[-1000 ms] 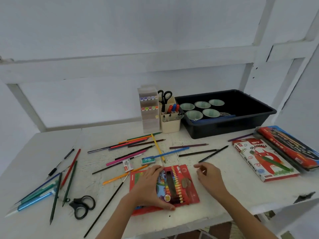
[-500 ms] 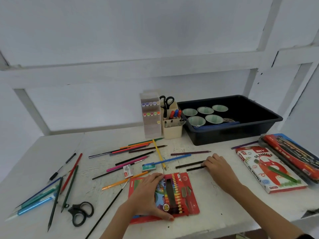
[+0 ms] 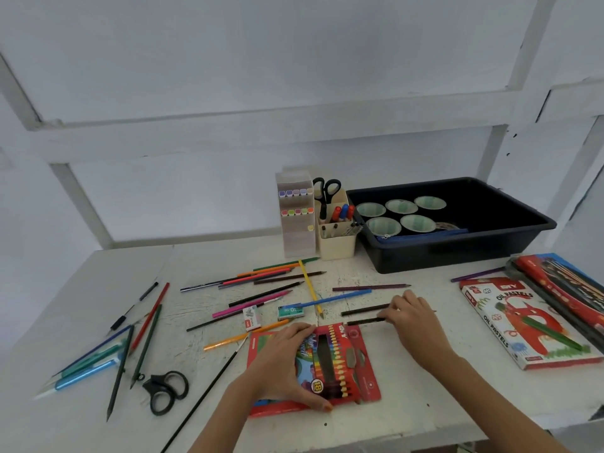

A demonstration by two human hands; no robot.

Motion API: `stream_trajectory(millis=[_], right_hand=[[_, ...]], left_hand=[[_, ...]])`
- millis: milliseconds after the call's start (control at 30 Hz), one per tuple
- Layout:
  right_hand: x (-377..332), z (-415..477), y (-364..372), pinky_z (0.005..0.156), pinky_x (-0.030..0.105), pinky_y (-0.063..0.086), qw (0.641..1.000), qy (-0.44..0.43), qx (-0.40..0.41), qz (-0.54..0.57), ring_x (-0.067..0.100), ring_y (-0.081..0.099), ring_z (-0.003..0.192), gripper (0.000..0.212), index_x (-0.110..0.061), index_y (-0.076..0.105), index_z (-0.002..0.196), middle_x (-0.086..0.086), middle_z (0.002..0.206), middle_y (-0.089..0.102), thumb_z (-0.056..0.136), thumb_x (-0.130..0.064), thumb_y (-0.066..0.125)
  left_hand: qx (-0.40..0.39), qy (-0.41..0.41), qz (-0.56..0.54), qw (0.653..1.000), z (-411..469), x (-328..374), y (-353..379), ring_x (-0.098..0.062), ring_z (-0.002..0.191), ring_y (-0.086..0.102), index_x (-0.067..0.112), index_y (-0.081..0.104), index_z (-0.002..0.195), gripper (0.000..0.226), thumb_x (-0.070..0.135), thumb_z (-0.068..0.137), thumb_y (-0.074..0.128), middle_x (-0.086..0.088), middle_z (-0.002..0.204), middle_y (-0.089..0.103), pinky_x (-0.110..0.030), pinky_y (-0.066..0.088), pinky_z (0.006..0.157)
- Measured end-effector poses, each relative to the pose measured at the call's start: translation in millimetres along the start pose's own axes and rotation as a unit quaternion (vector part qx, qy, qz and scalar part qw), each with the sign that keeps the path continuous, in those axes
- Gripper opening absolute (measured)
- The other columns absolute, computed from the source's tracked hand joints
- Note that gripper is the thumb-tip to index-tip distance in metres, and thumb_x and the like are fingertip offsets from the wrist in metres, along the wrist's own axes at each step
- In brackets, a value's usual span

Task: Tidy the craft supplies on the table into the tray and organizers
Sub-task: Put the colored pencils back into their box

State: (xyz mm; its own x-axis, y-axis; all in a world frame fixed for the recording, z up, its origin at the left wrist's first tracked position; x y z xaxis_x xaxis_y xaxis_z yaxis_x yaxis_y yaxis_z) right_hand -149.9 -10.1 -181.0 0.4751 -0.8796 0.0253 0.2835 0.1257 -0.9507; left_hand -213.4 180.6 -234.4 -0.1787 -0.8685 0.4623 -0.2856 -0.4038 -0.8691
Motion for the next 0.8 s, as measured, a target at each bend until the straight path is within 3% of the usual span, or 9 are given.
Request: stream_trajectory(millis=[100, 267, 367, 467, 667, 800], right_hand=[[-8.1, -6.3, 14.0, 0.073, 0.030, 0.050, 0.998, -0.041, -0.049, -0.012, 0.016, 0.060, 0.085, 0.035, -0.027, 0.074, 0.093, -0.003, 0.085, 0.067, 0.061, -0.019, 0.087], [-47.0, -2.6, 19.8, 0.066, 0.025, 0.047, 0.995, -0.079, -0.046, 0.047, 0.012, 0.060, 0.077, 0.033, -0.030, 0.072, 0.090, -0.007, 0.076, 0.065, 0.059, -0.036, 0.086], [-54.3, 9.2, 15.5, 0.080, 0.019, 0.036, 0.984, -0.022, -0.037, 0.175, 0.008, 0.050, 0.095, 0.019, -0.021, 0.068, 0.101, -0.006, 0.097, 0.064, 0.085, -0.030, 0.065], [-46.7, 13.7, 22.7, 0.083, 0.012, 0.033, 0.970, 0.033, -0.020, 0.239, 0.003, 0.044, 0.100, 0.017, -0.019, 0.063, 0.102, -0.006, 0.106, 0.059, 0.089, -0.029, 0.060], [-5.9, -6.2, 27.1, 0.091, 0.013, 0.033, 0.980, 0.049, -0.047, 0.187, 0.005, 0.040, 0.107, 0.033, -0.024, 0.057, 0.122, -0.009, 0.114, 0.051, 0.089, -0.028, 0.057], [0.1, -0.8, 37.6, 0.081, 0.011, 0.030, 0.975, 0.062, -0.074, 0.202, 0.003, 0.040, 0.098, 0.026, -0.021, 0.064, 0.115, -0.006, 0.106, 0.057, 0.092, -0.030, 0.056]], left_hand=[[0.005, 0.002, 0.000, 1.000, -0.2, 1.2, -0.2, -0.004, 0.138, 0.014, 0.037, 0.011, 0.146, 0.121, 0.080, 0.048, 0.068, 0.018, 0.152, 0.012, -0.028, 0.014, 0.114], [0.007, 0.008, 0.000, 1.000, -0.1, 2.2, -1.4, -0.003, 0.136, 0.016, 0.036, 0.013, 0.146, 0.121, 0.082, 0.047, 0.067, 0.018, 0.151, 0.014, -0.027, 0.016, 0.114], [0.007, 0.012, -0.001, 1.000, -0.1, 2.5, -0.9, -0.001, 0.134, 0.018, 0.037, 0.014, 0.145, 0.122, 0.084, 0.045, 0.065, 0.019, 0.150, 0.015, -0.026, 0.018, 0.114], [0.004, 0.011, 0.004, 1.000, -0.4, 2.7, -0.9, 0.002, 0.132, 0.017, 0.038, 0.014, 0.145, 0.120, 0.082, 0.047, 0.067, 0.020, 0.149, 0.015, -0.026, 0.019, 0.114], [0.000, 0.013, 0.010, 1.000, -0.7, 3.5, -1.1, 0.000, 0.134, 0.015, 0.036, 0.012, 0.146, 0.121, 0.079, 0.049, 0.069, 0.021, 0.149, 0.012, -0.027, 0.016, 0.115], [-0.003, 0.007, 0.009, 1.000, -1.0, 2.8, 0.4, -0.002, 0.135, 0.015, 0.037, 0.012, 0.146, 0.121, 0.080, 0.048, 0.069, 0.020, 0.150, 0.012, -0.029, 0.016, 0.115]])
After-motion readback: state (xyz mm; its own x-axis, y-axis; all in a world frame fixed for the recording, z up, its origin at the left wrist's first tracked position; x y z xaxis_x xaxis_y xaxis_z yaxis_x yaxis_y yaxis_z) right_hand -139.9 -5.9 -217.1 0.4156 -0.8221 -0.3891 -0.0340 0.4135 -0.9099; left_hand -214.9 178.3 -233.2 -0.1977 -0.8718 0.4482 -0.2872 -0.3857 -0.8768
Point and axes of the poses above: each hand's wrist, its own z-axis towards the middle knuckle, its own y-axis out of the palm, x = y × z, the point moved 10 cm from there along z, towards the middle knuckle
